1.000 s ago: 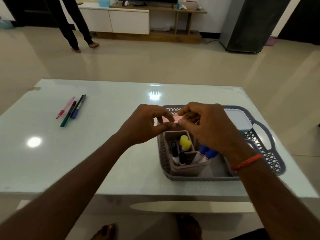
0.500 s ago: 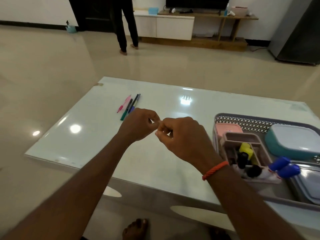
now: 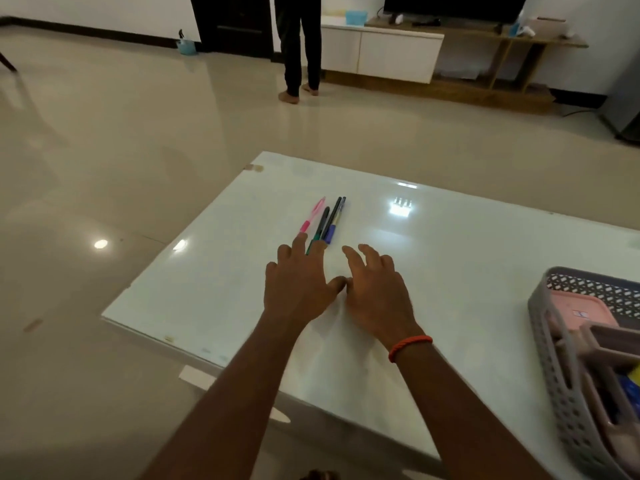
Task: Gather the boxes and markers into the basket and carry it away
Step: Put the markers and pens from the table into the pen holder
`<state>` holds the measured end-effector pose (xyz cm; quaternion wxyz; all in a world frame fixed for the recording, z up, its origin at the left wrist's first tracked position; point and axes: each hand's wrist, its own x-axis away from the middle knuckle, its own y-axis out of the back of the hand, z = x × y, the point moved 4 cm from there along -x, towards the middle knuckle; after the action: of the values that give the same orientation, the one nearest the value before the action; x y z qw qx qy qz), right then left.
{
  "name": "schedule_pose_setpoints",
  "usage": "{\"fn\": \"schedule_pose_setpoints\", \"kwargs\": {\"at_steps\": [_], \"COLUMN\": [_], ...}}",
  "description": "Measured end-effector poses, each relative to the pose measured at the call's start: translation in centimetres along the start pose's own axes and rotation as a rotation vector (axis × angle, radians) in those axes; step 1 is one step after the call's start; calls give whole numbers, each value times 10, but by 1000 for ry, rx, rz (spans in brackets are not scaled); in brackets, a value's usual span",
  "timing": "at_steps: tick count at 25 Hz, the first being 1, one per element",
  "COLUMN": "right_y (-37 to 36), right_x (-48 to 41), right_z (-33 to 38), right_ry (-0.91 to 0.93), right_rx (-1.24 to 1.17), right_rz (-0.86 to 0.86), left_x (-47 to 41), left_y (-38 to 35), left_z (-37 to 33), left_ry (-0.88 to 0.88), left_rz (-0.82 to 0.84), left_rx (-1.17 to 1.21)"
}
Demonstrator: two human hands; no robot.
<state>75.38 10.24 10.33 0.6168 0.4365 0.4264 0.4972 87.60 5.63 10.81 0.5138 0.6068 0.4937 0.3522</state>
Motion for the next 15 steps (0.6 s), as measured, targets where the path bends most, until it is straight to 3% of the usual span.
{"fn": "schedule_pose_setpoints", "kwargs": {"at_steps": [9, 15], "right_y": [-16, -5], "right_x": [-54, -50], "right_z": [12, 3], "right_ry": [116, 18], "right_rx": [181, 20], "right_rz": [-23, -109], "left_x": [-9, -16], "left_y": [-14, -12], "left_z": [10, 14], "left_ry": [-51, -29], "left_rz": [-19, -23], "left_rx": [-10, 71]}}
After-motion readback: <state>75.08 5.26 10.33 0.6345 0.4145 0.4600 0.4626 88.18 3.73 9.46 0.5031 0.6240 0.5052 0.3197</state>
